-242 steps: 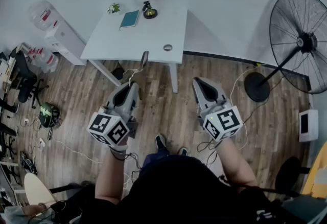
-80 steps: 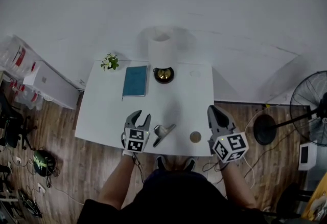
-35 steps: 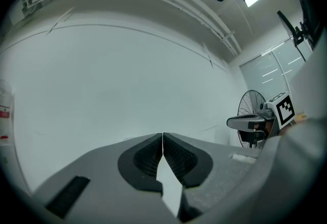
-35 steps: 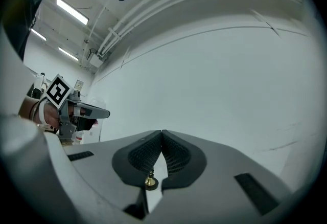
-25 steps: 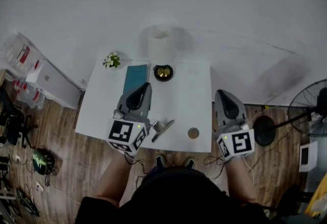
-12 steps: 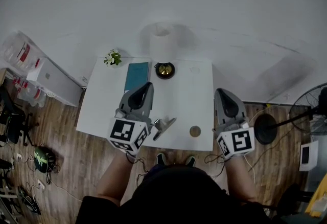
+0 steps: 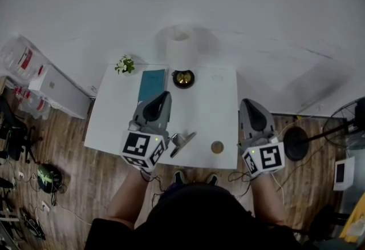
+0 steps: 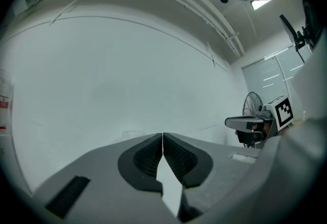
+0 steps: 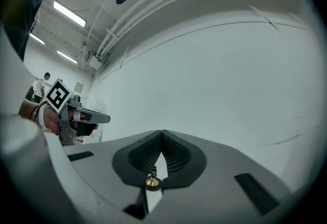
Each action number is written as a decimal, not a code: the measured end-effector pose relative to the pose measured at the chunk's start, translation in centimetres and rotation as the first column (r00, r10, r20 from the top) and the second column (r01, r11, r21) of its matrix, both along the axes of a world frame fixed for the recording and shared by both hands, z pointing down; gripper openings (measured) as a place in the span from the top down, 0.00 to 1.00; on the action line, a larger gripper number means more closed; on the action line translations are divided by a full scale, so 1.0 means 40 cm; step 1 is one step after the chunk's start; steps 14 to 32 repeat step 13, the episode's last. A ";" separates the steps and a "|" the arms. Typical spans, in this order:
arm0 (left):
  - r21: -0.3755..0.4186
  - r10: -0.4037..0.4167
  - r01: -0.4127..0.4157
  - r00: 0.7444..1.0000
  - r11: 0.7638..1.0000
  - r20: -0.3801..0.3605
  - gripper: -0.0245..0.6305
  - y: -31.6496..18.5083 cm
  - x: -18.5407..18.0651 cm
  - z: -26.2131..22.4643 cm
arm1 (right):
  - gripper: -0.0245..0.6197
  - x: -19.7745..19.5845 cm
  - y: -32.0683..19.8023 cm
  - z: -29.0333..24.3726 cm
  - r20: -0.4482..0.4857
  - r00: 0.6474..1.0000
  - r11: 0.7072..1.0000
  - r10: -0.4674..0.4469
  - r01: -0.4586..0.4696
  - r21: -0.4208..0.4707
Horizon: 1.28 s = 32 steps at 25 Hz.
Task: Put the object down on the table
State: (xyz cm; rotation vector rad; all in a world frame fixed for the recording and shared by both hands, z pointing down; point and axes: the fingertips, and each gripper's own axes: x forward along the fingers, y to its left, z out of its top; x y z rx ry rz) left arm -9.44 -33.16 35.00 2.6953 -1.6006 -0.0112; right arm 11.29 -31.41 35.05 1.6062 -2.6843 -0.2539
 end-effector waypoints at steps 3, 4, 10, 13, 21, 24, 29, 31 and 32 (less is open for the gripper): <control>-0.008 0.002 -0.002 1.000 1.000 -0.002 0.95 -0.005 -0.001 0.012 | 0.95 -0.001 -0.005 0.012 0.015 1.000 1.000 -0.004 0.004 -0.011; -0.010 0.002 -0.002 1.000 1.000 -0.002 0.95 -0.006 -0.002 0.015 | 0.95 -0.003 -0.006 0.014 0.015 1.000 1.000 -0.003 0.003 -0.013; -0.022 0.010 -0.010 1.000 1.000 -0.002 0.95 -0.020 -0.022 0.024 | 0.95 -0.034 -0.017 0.005 0.017 1.000 1.000 -0.012 0.012 -0.011; -0.025 0.021 -0.021 1.000 0.999 -0.002 0.95 -0.028 -0.031 0.030 | 0.95 -0.053 -0.021 -0.002 0.020 1.000 1.000 -0.016 0.016 -0.004; -0.025 0.021 -0.021 1.000 0.999 -0.002 0.95 -0.028 -0.031 0.030 | 0.95 -0.053 -0.021 -0.002 0.020 1.000 1.000 -0.016 0.016 -0.004; -0.025 0.021 -0.021 1.000 0.999 -0.002 0.95 -0.028 -0.031 0.030 | 0.95 -0.053 -0.021 -0.002 0.020 1.000 1.000 -0.016 0.016 -0.004; -0.025 0.021 -0.021 1.000 0.999 -0.002 0.95 -0.028 -0.031 0.030 | 0.95 -0.053 -0.021 -0.002 0.020 1.000 1.000 -0.016 0.016 -0.004; -0.025 0.021 -0.021 1.000 0.999 -0.002 0.95 -0.028 -0.031 0.030 | 0.95 -0.053 -0.021 -0.002 0.020 1.000 1.000 -0.016 0.016 -0.004; -0.025 0.021 -0.021 1.000 0.999 -0.002 0.95 -0.028 -0.031 0.030 | 0.95 -0.053 -0.021 -0.002 0.020 1.000 1.000 -0.016 0.016 -0.004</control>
